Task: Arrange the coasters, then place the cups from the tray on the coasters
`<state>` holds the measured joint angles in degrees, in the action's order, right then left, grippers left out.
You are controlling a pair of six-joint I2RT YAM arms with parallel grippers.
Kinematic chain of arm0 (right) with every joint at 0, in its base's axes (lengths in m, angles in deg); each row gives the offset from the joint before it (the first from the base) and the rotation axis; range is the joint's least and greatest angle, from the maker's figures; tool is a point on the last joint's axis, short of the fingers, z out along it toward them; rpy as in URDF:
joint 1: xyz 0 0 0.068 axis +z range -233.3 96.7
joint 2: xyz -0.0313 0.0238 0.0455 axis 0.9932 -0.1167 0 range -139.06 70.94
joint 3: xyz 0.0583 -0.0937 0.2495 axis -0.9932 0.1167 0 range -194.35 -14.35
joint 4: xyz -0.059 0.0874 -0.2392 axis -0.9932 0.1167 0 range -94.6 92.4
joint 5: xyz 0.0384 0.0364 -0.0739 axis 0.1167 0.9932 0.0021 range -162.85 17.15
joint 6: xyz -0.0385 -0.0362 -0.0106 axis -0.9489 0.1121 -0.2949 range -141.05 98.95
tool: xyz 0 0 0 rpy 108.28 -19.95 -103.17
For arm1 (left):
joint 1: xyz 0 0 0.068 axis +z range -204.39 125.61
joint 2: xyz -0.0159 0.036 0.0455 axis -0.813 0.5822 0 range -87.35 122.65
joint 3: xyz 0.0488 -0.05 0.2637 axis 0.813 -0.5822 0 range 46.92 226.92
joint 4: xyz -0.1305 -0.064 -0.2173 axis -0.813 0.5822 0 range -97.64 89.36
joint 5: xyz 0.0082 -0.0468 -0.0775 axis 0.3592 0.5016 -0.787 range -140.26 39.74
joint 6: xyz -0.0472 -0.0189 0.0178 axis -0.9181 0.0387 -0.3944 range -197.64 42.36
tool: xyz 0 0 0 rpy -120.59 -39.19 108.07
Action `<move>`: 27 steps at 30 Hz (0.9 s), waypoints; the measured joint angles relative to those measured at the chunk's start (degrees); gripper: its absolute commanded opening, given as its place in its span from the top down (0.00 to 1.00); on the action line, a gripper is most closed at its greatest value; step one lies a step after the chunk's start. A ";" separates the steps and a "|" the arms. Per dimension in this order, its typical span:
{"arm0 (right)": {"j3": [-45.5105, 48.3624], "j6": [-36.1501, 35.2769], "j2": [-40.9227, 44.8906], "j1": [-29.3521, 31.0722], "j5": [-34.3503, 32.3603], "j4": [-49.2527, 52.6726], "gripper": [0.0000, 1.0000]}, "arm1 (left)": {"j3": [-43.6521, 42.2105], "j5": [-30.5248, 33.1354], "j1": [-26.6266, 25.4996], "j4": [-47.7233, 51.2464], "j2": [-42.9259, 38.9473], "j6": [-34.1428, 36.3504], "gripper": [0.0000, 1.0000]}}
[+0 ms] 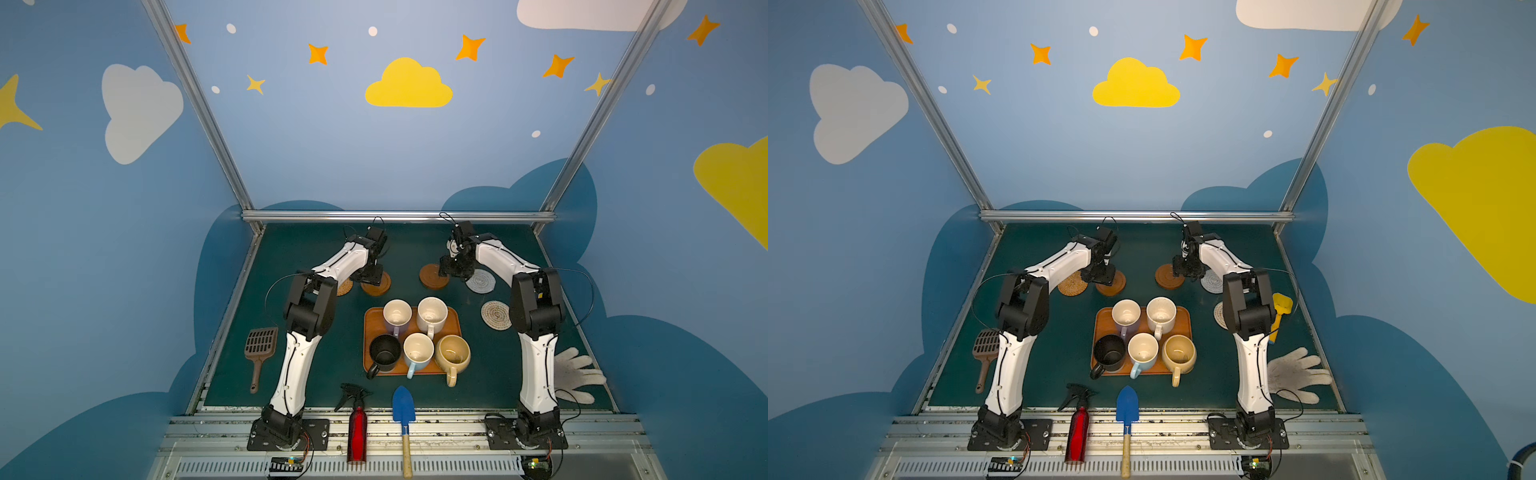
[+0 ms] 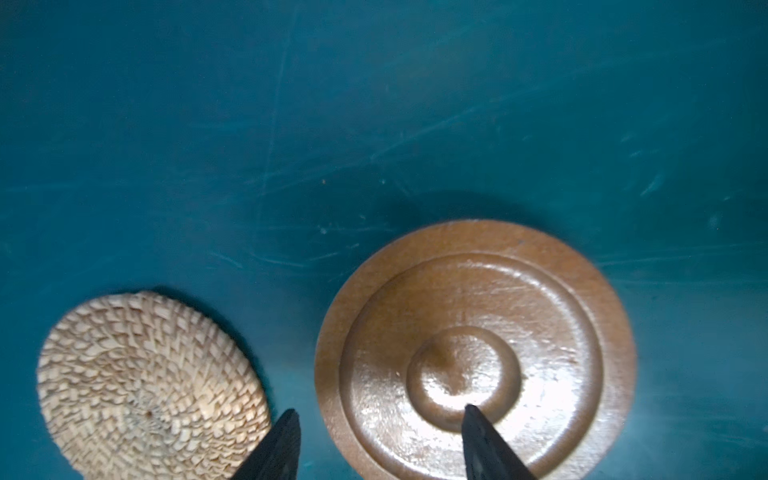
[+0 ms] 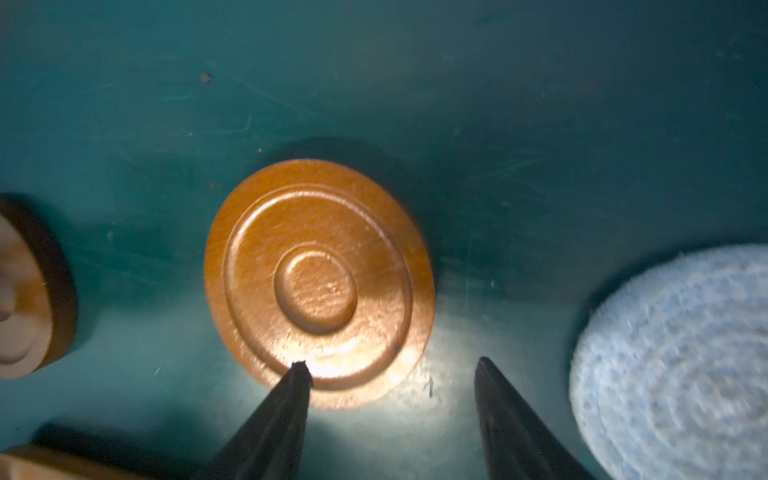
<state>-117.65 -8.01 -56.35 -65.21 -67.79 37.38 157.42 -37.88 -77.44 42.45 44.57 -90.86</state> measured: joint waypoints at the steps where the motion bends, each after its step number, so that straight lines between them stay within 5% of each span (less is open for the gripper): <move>1: -0.28 -0.24 -0.57 0.00 -0.09 0.31 0.39 | 0.00 -0.07 0.00 0.07 -0.09 -0.11 0.37; 20: -7.06 -5.64 -6.54 2.89 -0.13 4.94 0.59 | -12.57 -13.03 0.83 -9.73 -15.74 -6.82 0.27; 27: -7.28 -5.38 -6.60 5.25 -0.13 5.64 0.58 | -17.94 -17.31 0.92 -14.95 -22.27 -8.98 0.25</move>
<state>-124.93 -13.38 -62.95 -59.97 -67.92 43.02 139.47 -55.19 -76.52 27.50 22.30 -99.84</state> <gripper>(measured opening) 0.417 0.744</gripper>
